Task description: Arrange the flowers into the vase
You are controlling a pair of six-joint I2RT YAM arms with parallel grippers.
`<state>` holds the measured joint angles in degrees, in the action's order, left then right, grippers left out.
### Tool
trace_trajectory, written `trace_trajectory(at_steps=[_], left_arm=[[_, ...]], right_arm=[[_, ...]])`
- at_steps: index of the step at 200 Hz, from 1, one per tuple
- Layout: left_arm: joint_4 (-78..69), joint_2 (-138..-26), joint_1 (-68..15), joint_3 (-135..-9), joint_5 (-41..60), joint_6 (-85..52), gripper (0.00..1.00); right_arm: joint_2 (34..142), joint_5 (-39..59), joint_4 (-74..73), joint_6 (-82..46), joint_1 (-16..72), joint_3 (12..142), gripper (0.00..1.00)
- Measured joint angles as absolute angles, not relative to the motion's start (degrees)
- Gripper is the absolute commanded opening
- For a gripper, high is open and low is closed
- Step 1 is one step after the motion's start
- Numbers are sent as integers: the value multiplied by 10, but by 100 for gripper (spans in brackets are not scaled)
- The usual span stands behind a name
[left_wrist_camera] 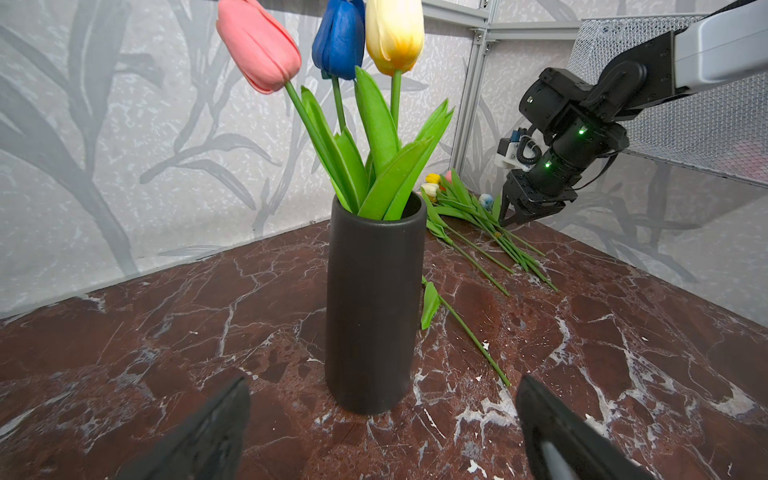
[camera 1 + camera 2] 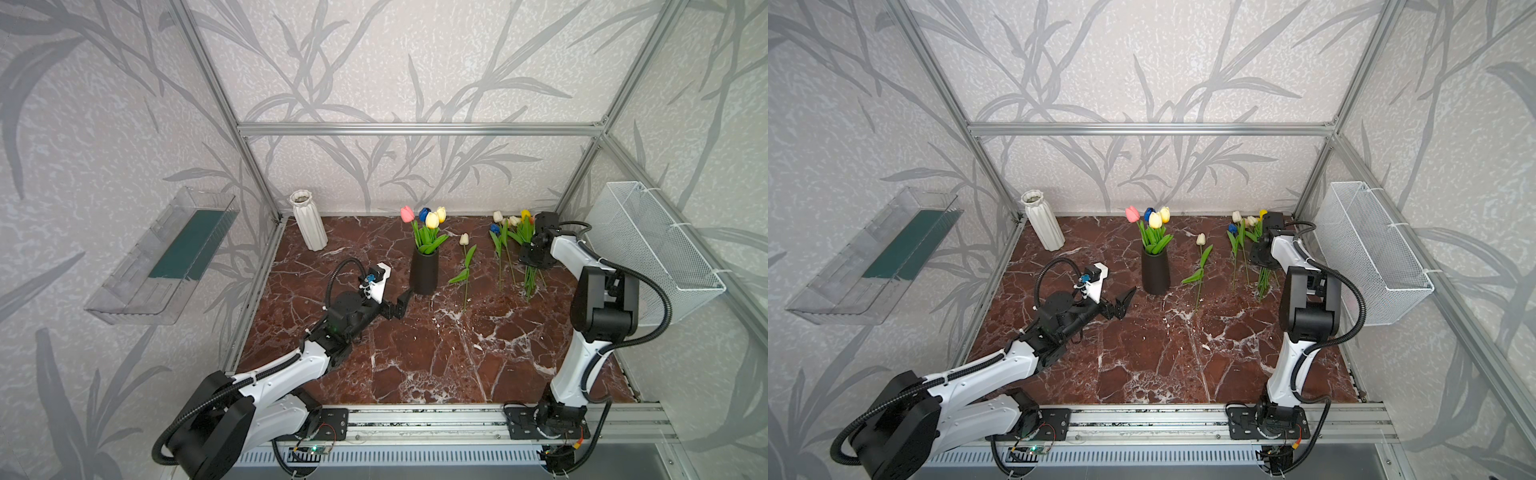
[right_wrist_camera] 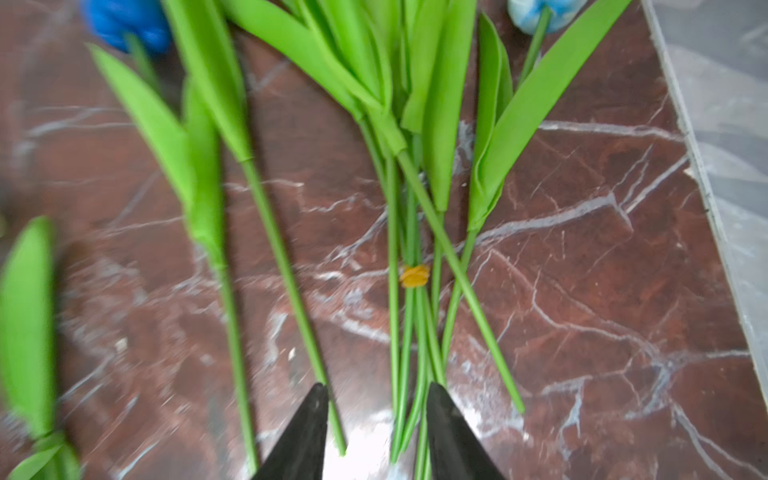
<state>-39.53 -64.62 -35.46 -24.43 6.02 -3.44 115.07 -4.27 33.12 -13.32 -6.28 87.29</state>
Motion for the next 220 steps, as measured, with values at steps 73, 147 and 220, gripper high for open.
trace_trajectory(at_steps=[73, 147, 220], left_arm=[[-399, -653, -355, -244, 58, -34, 99], [-399, -667, -355, -244, 59, -30, 99], [-399, -667, -355, -244, 60, -30, 100]], right_arm=[[1121, 51, 301, -126, -18, 811, 39], [1074, 74, 274, -130, 131, 800, 34], [1167, 75, 316, -130, 143, 826, 30]])
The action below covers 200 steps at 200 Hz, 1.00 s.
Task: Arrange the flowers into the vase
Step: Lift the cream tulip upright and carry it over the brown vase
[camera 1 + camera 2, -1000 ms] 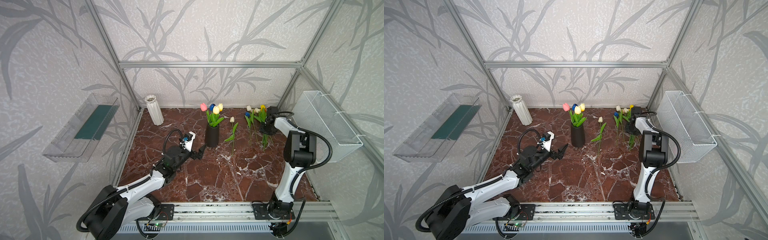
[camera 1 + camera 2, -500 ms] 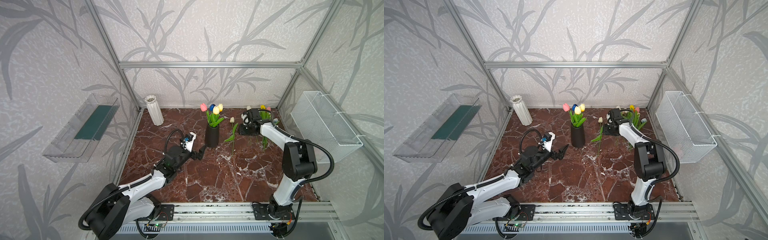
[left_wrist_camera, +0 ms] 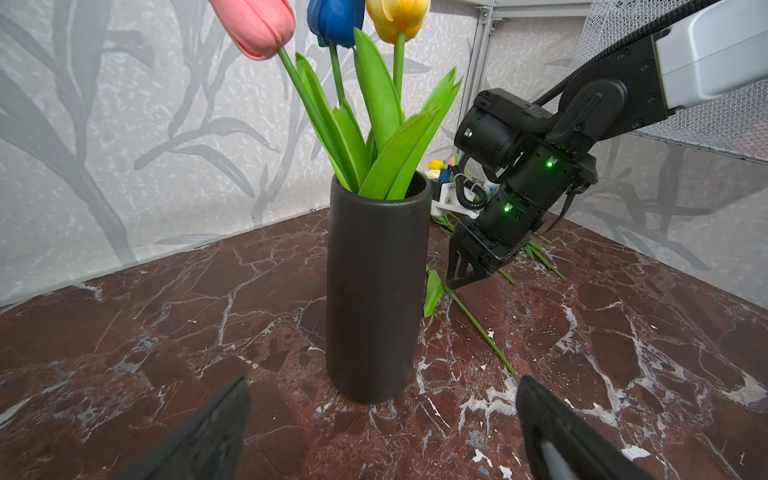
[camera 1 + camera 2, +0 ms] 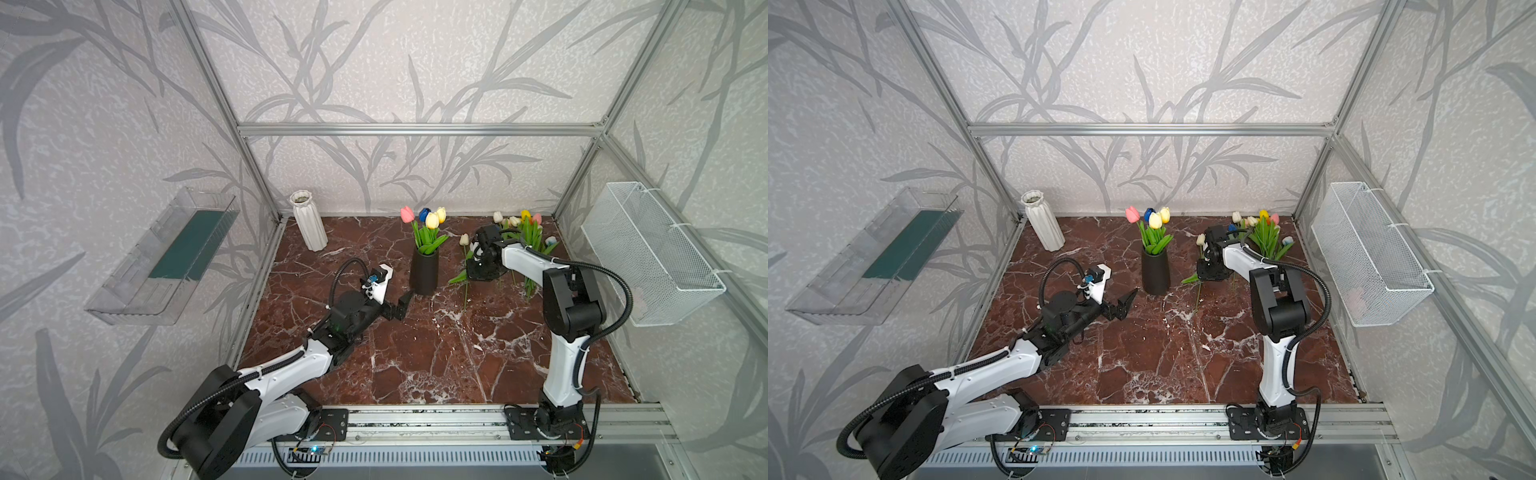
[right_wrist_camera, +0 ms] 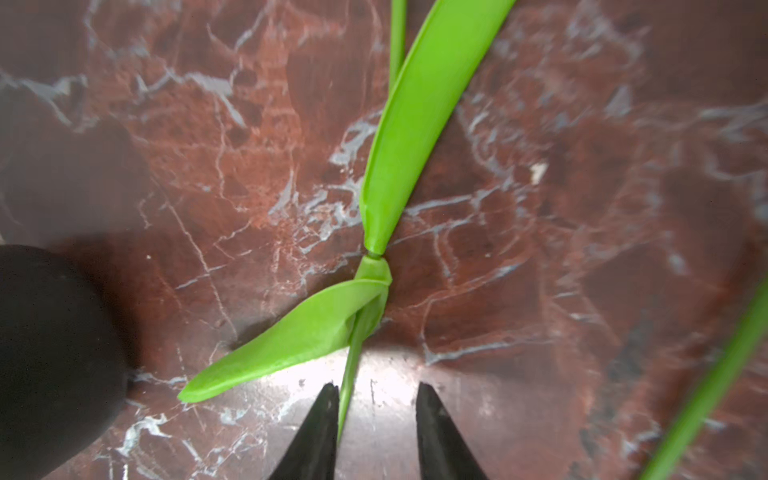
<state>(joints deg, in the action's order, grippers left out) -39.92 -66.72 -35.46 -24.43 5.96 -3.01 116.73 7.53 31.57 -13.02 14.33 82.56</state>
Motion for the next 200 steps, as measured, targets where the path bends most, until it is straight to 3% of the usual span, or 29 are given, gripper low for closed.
trace_trajectory(at_steps=[62, 135, 166, 200], left_arm=[[-399, -667, -355, -244, 61, -30, 100], [-398, -665, -355, -244, 60, -30, 100], [-397, -654, -355, -244, 56, -25, 99], [-399, -649, -355, -244, 50, -21, 100]], right_arm=[[1194, 78, 318, -134, 149, 848, 7], [1177, 81, 312, -148, 149, 837, 0], [1034, 110, 243, -156, 149, 742, 0], [797, 187, -17, -187, 152, 583, 0]])
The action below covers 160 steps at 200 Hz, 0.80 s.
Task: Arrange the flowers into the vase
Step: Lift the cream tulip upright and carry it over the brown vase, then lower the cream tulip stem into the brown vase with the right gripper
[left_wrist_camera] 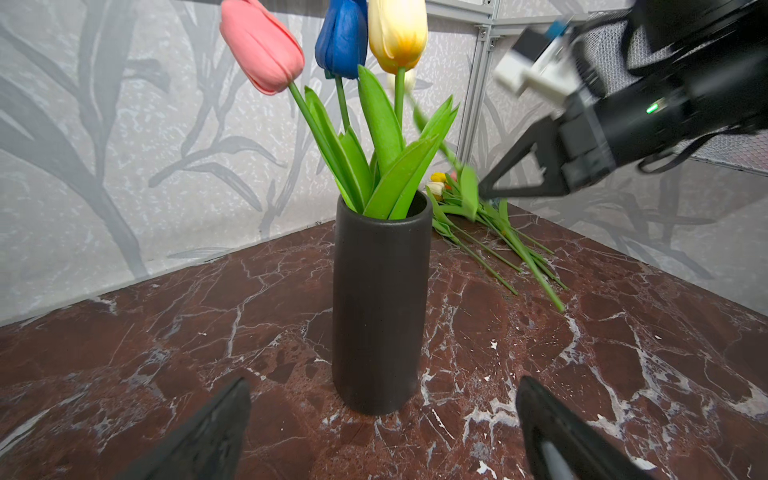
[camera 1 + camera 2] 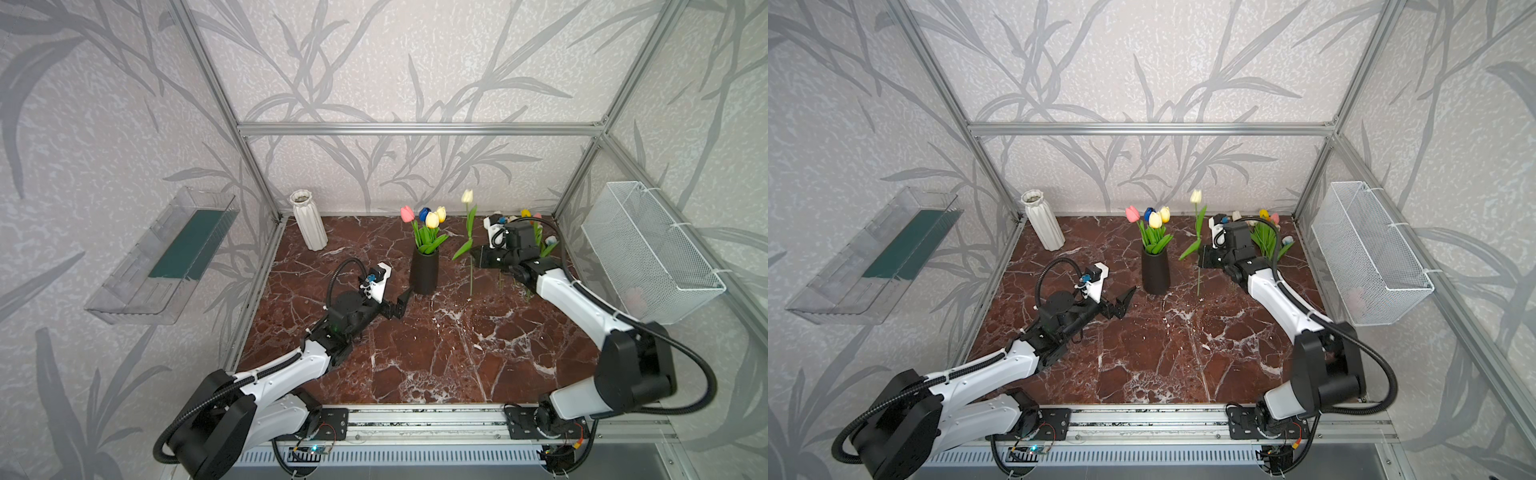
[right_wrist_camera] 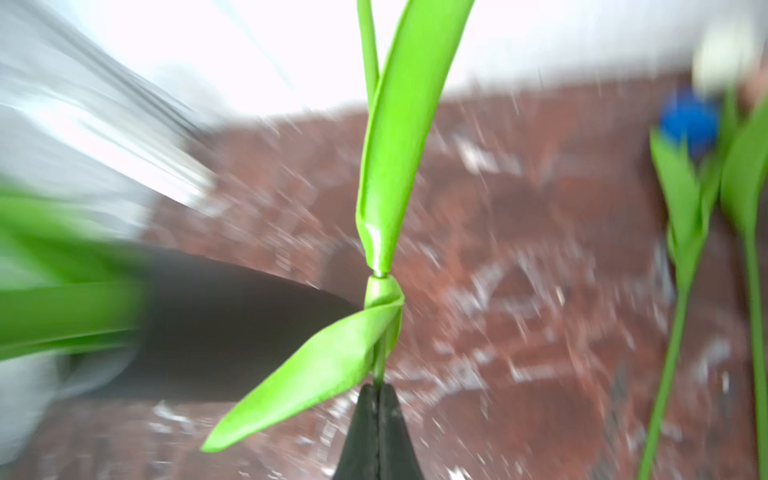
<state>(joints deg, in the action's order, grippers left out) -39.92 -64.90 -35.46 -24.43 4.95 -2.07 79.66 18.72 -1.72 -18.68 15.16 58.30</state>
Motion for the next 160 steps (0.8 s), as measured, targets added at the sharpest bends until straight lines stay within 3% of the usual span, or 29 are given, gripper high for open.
trace_trajectory(at_steps=[26, 71, 160], left_arm=[[-404, -649, -355, -244, 44, -20, 100], [-409, -649, -355, -244, 43, -19, 100], [-407, -629, -355, -242, 38, -15, 99]], right_arm=[[720, 242, -258, -216, 173, 495, 0], [764, 271, -528, -228, 237, 434, 0], [900, 182, -650, -138, 308, 502, 0]])
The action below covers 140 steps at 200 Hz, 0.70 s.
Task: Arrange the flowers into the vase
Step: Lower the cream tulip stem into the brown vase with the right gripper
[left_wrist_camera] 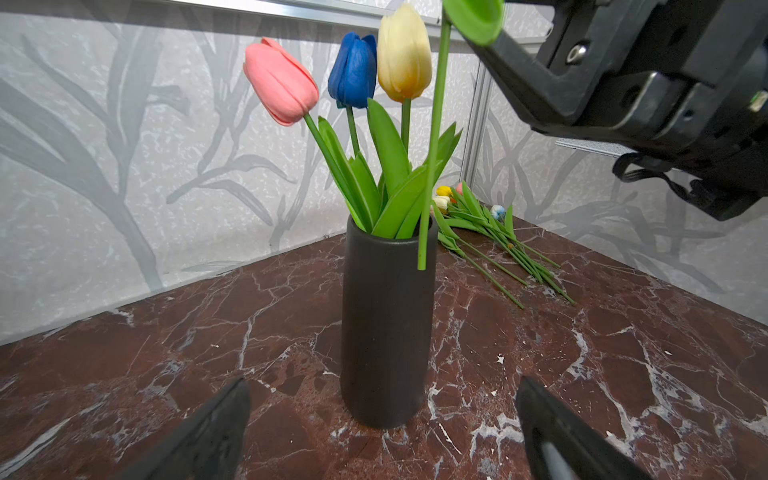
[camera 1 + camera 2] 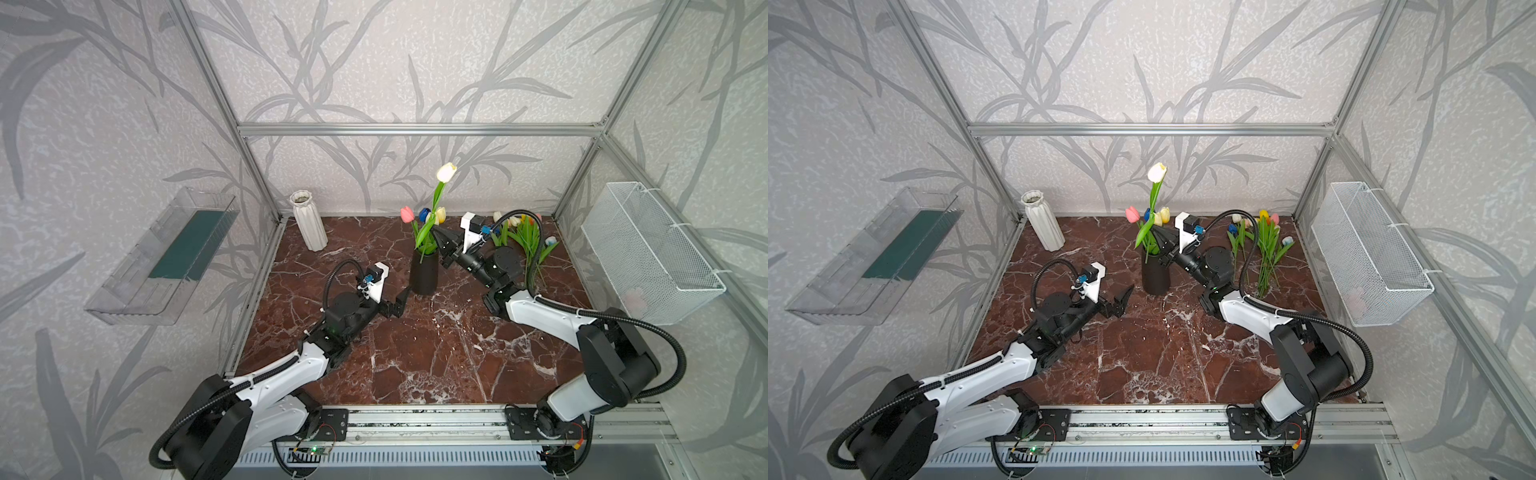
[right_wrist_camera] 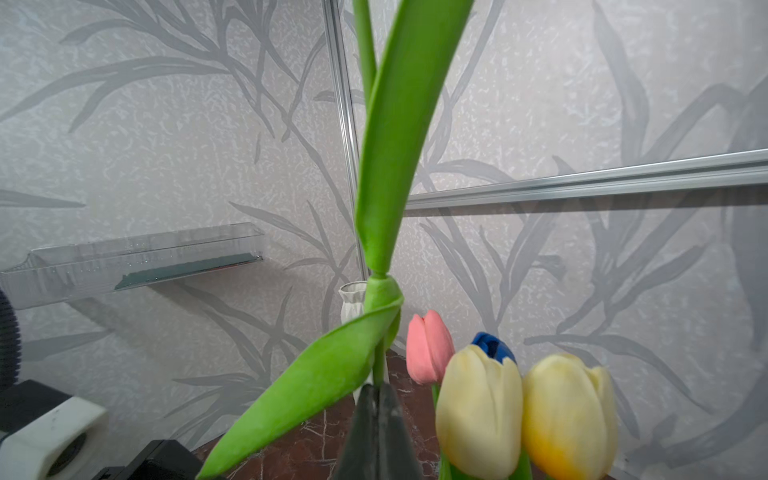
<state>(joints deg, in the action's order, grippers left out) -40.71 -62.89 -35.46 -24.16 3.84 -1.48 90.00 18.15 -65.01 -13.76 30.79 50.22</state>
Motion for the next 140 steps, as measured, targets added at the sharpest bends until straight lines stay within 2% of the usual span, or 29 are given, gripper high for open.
trace_trajectory(at_steps=[71, 140], left_arm=[[-404, -623, -355, -241, 30, -6, 100], [-403, -635, -355, -241, 30, -5, 100]], right_arm=[[921, 93, -663, -62, 313, 519, 0], [941, 96, -660, -17, 315, 523, 0]])
